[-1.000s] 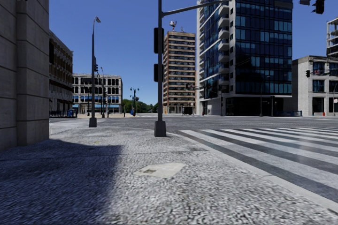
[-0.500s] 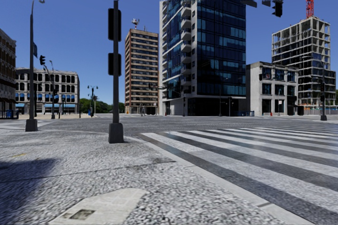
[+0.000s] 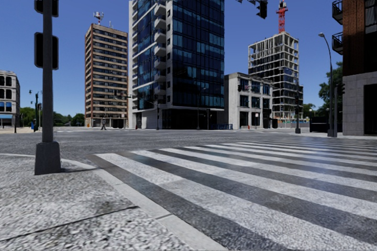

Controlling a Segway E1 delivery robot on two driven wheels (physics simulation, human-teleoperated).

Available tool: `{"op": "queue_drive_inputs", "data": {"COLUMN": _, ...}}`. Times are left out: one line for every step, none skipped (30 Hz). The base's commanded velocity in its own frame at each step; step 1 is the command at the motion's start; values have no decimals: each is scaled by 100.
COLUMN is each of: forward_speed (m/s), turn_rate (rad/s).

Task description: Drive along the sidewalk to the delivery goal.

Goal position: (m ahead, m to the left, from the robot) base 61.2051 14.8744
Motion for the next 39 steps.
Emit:
{"op": "queue_drive_inputs", "data": {"forward_speed": 180, "turn_rate": -56}}
{"op": "queue_drive_inputs", "data": {"forward_speed": 180, "turn_rate": -56}}
{"op": "queue_drive_inputs", "data": {"forward_speed": 180, "turn_rate": -56}}
{"op": "queue_drive_inputs", "data": {"forward_speed": 180, "turn_rate": -56}}
{"op": "queue_drive_inputs", "data": {"forward_speed": 180, "turn_rate": -56}}
{"op": "queue_drive_inputs", "data": {"forward_speed": 180, "turn_rate": -56}}
{"op": "queue_drive_inputs", "data": {"forward_speed": 180, "turn_rate": -56}}
{"op": "queue_drive_inputs", "data": {"forward_speed": 181, "turn_rate": -56}}
{"op": "queue_drive_inputs", "data": {"forward_speed": 181, "turn_rate": -56}}
{"op": "queue_drive_inputs", "data": {"forward_speed": 181, "turn_rate": -56}}
{"op": "queue_drive_inputs", "data": {"forward_speed": 181, "turn_rate": -56}}
{"op": "queue_drive_inputs", "data": {"forward_speed": 181, "turn_rate": -56}}
{"op": "queue_drive_inputs", "data": {"forward_speed": 181, "turn_rate": -56}}
{"op": "queue_drive_inputs", "data": {"forward_speed": 181, "turn_rate": -56}}
{"op": "queue_drive_inputs", "data": {"forward_speed": 181, "turn_rate": -56}}
{"op": "queue_drive_inputs", "data": {"forward_speed": 181, "turn_rate": -56}}
{"op": "queue_drive_inputs", "data": {"forward_speed": 181, "turn_rate": -56}}
{"op": "queue_drive_inputs", "data": {"forward_speed": 181, "turn_rate": -56}}
{"op": "queue_drive_inputs", "data": {"forward_speed": 181, "turn_rate": -56}}
{"op": "queue_drive_inputs", "data": {"forward_speed": 181, "turn_rate": -56}}
{"op": "queue_drive_inputs", "data": {"forward_speed": 181, "turn_rate": -56}}
{"op": "queue_drive_inputs", "data": {"forward_speed": 181, "turn_rate": -56}}
{"op": "queue_drive_inputs", "data": {"forward_speed": 181, "turn_rate": -56}}
{"op": "queue_drive_inputs", "data": {"forward_speed": 181, "turn_rate": -56}}
{"op": "queue_drive_inputs", "data": {"forward_speed": 181, "turn_rate": -56}}
{"op": "queue_drive_inputs", "data": {"forward_speed": 181, "turn_rate": -56}}
{"op": "queue_drive_inputs", "data": {"forward_speed": 181, "turn_rate": -56}}
{"op": "queue_drive_inputs", "data": {"forward_speed": 181, "turn_rate": -56}}
{"op": "queue_drive_inputs", "data": {"forward_speed": 181, "turn_rate": -56}}
{"op": "queue_drive_inputs", "data": {"forward_speed": 181, "turn_rate": -56}}
{"op": "queue_drive_inputs", "data": {"forward_speed": 181, "turn_rate": -56}}
{"op": "queue_drive_inputs", "data": {"forward_speed": 181, "turn_rate": -56}}
{"op": "queue_drive_inputs", "data": {"forward_speed": 181, "turn_rate": -56}}
{"op": "queue_drive_inputs", "data": {"forward_speed": 181, "turn_rate": -56}}
{"op": "queue_drive_inputs", "data": {"forward_speed": 181, "turn_rate": -56}}
{"op": "queue_drive_inputs", "data": {"forward_speed": 181, "turn_rate": -56}}
{"op": "queue_drive_inputs", "data": {"forward_speed": 181, "turn_rate": -56}}
{"op": "queue_drive_inputs", "data": {"forward_speed": 181, "turn_rate": -56}}
{"op": "queue_drive_inputs", "data": {"forward_speed": 181, "turn_rate": -56}}
